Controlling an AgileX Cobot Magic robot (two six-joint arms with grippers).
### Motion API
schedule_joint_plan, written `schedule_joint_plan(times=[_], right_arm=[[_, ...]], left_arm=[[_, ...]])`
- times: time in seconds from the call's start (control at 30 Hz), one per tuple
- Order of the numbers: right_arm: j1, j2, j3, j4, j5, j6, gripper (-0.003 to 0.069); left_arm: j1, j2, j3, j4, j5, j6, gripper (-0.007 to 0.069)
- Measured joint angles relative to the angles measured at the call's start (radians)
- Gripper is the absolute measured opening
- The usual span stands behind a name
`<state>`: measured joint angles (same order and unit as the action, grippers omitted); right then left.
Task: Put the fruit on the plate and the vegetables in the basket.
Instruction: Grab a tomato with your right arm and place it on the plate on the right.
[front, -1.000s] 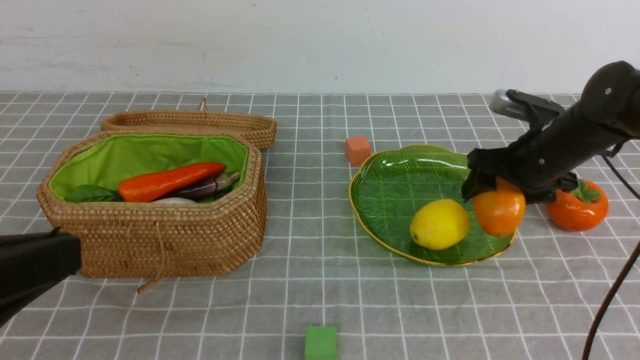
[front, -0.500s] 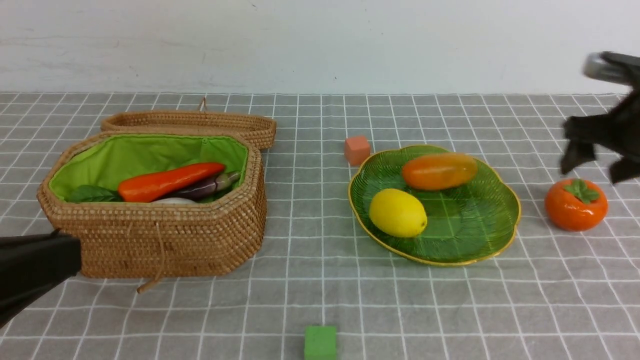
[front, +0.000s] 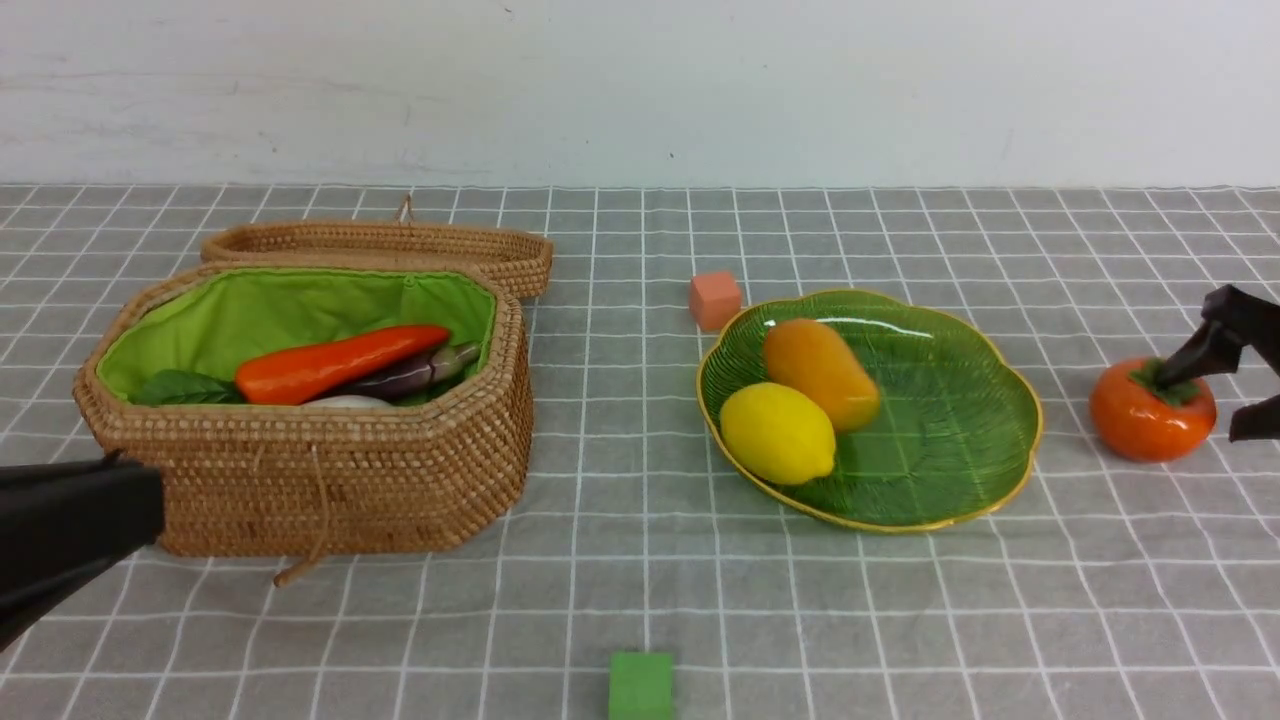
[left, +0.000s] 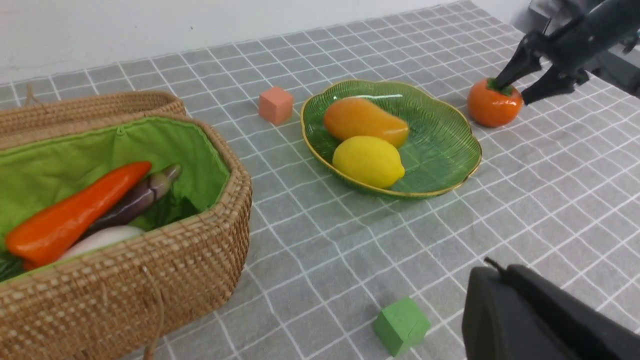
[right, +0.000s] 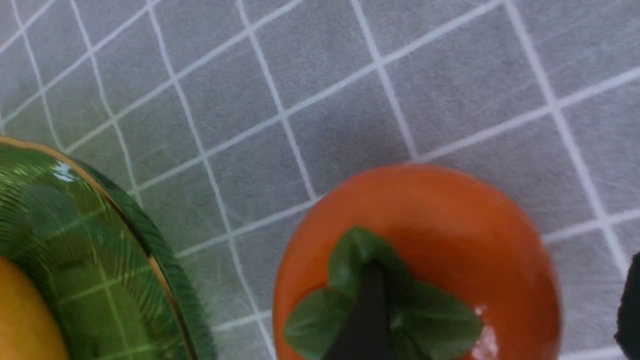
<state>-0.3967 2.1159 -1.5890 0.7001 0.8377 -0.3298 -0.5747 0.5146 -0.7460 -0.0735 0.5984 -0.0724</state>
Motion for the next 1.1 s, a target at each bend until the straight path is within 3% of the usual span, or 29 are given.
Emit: schedule_joint_plan(times=[0.33, 0.47, 0.57, 0.7, 0.97, 1.1], right_arm=[[0.016, 0.025, 0.0, 0.077, -0.015, -0.058, 0.0608], [0.075, 0.03, 0.0, 0.077, -0.03, -0.074, 0.0596], [0.102, 0.034, 0.0, 0.069, -0.038, -0.08, 0.0583], [0.115, 0.035, -0.001, 0.041, -0.045, -0.081, 0.051], [0.112, -0.078, 0.0, -0.073, 0.018, -0.043, 0.0509], [0.181, -0.171, -0.001, -0.073, 0.088, -0.018, 0.0509]], left_arm=[[0.0, 0.0, 0.0, -0.001, -0.013, 0.0, -0.0013], [0.0, 0.0, 0.0, -0.001, -0.013, 0.0, -0.0013], [0.0, 0.0, 0.0, -0.001, -0.013, 0.0, -0.0013], [0.0, 0.0, 0.0, -0.001, -0.014, 0.0, -0.0013], [0.0, 0.0, 0.0, -0.001, -0.014, 0.0, -0.0013], [0.0, 0.0, 0.0, -0.001, -0.014, 0.0, -0.0013]])
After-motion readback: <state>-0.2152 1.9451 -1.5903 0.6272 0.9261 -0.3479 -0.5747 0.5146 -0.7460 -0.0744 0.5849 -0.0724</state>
